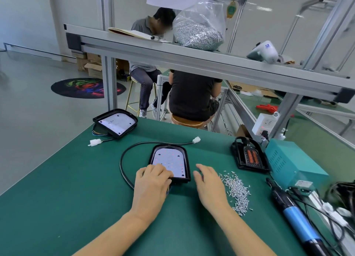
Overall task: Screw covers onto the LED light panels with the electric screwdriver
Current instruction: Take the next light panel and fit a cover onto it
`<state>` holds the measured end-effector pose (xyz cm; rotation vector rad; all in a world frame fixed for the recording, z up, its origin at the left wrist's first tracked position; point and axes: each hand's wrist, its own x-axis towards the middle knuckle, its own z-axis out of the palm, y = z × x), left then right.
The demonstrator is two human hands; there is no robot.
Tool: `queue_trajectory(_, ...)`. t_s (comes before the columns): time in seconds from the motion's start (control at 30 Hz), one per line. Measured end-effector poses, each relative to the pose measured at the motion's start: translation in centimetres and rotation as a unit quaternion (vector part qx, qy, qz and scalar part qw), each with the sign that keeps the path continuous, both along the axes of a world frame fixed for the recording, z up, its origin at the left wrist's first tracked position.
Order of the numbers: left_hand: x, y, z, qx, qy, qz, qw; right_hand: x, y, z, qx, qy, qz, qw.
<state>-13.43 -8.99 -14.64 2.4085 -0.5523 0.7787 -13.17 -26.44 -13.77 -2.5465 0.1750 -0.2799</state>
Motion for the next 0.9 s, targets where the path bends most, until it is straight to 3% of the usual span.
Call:
queue_trajectory(0.07, -1.1, -0.9, 0.1, 0.008, 0.004, -0.014, 1.0, 0.2, 1.0, 0.5, 0.154, 0.041, 0.007, 0.987)
queue_trajectory(0.17, -2.1, -1.4, -0.3, 0.013, 0.001, -0.039, 0.999, 0.0, 0.9, 0.7, 0.265, 0.08, -0.007, 0.961)
queue_trajectory(0.3, -1.6, -1.0, -0.2, -0.203, 0.11, -0.061, 0.971, -0.7, -0.7, 0.6, 0.298, 0.077, -0.009, 0.951)
queue_trajectory(0.37, -0.2, -0.9, 0.2, -0.334, 0.214, -0.026, 0.918, -0.9, -1.4, 0.5, 0.296, 0.06, 0.004, 0.953)
queue_trajectory(0.4, 0.5, -0.9, 0.6, -0.392, 0.291, -0.013, 0.873, -0.9, -1.6, 0.5, 0.295, 0.051, 0.013, 0.954)
queue_trajectory(0.47, 2.0, -1.1, 1.3, -0.509, 0.424, -0.032, 0.748, -1.2, -1.9, 0.4, 0.305, 0.04, 0.04, 0.951)
queue_trajectory(0.53, 3.0, -1.4, 1.8, -0.6, 0.499, -0.064, 0.622, -1.5, -2.1, 0.5, 0.299, 0.035, 0.084, 0.95)
queue_trajectory(0.57, 3.4, -1.3, 1.8, -0.625, 0.519, -0.066, 0.579, -1.5, -2.2, 0.5, 0.284, 0.037, 0.103, 0.953)
queue_trajectory(0.63, 3.9, -1.2, 1.4, -0.646, 0.537, -0.051, 0.539, -1.4, -2.4, 0.4, 0.258, 0.05, 0.12, 0.957)
queue_trajectory(0.73, 4.3, -1.2, 0.8, -0.667, 0.532, -0.036, 0.521, -0.4, -3.0, 0.3, 0.24, 0.07, 0.068, 0.966)
queue_trajectory(0.83, 4.3, -1.3, 0.4, -0.688, 0.518, -0.033, 0.507, 1.5, -4.7, 1.0, 0.093, 0.065, -0.022, 0.993)
queue_trajectory(0.9, 4.1, -1.4, 0.4, -0.7, 0.511, -0.04, 0.497, 2.6, -6.4, 1.3, -0.023, 0.106, -0.071, 0.992)
